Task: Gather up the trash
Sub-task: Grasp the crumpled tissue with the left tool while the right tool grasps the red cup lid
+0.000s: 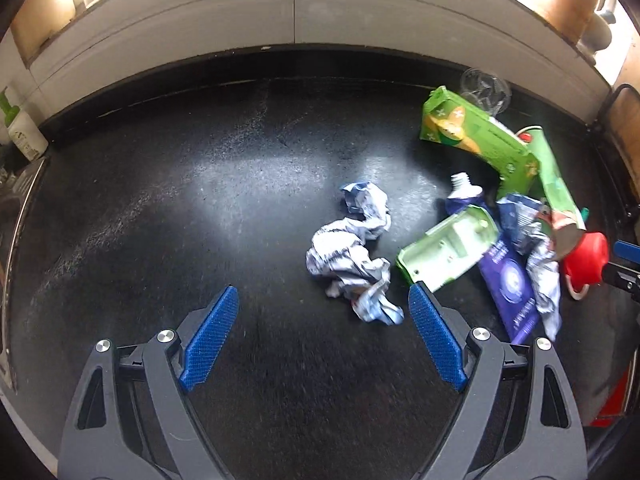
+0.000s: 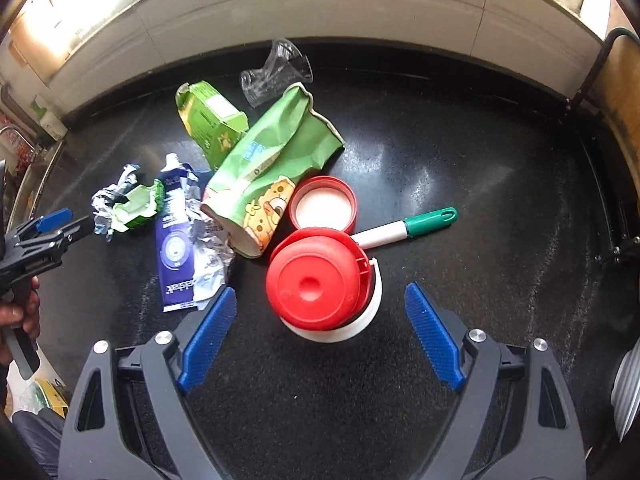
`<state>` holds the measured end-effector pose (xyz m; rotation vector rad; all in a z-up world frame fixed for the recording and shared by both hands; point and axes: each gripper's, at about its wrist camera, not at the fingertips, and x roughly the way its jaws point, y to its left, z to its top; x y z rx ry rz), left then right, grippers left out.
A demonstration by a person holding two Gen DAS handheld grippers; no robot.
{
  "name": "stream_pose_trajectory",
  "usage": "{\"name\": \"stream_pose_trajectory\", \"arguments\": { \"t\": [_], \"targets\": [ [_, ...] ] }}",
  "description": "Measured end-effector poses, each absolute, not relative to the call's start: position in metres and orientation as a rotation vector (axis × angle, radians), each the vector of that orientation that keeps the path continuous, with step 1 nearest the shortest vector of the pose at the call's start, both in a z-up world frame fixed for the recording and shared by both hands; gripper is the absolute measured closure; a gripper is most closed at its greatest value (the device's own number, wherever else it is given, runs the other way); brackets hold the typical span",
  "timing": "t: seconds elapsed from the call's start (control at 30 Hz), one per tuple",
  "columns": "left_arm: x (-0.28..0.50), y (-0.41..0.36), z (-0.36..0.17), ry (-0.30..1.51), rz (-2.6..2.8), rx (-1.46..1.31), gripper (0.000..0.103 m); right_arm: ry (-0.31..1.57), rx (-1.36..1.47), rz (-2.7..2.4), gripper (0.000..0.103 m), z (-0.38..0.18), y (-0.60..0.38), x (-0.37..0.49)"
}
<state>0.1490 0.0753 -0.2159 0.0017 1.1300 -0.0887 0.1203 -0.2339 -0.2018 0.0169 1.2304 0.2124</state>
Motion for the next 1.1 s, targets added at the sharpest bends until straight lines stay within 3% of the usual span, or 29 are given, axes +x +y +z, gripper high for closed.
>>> {"name": "stream_pose_trajectory", "arguments": {
  "t": [0.17,0.27,0.37,0.4,0.43,0.73,1.1],
  "targets": [
    [0.171,0.078,-0.230,1.155,-0.106,0.000,0.019,1.263,0.013,0.213,0.021,-0.214,-0.236,0.130],
    [0.179,0.081,-0.237,1.177,-0.125,-0.016,0.024,1.286,0.013,0.214,0.032,-0.222,-0.237,0.136],
    [0.182,0.082,-0.235,1.152,-0.125,0.005,0.050,1.300,-0.012,0.216,0.049,-0.226,-0.234,0.138],
    [0.182,0.081,-0.234,1.155,-0.126,0.012,0.065,1.295,-0.017,0.216,0.049,-0.225,-0.234,0.138],
    [0.183,0.082,-0.234,1.165,-0.130,0.008,0.068,1.293,-0.024,0.218,0.049,-0.225,-0.233,0.137],
    [0.167,0.077,-0.212,1.130,-0.152,0.002,0.073,1.252,-0.027,0.215,0.050,-0.208,-0.234,0.126],
    [0.113,0.102,-0.150,1.044,-0.034,-0.067,0.073,1.134,-0.119,0.377,0.050,-0.141,-0.191,0.119]
  ]
}}
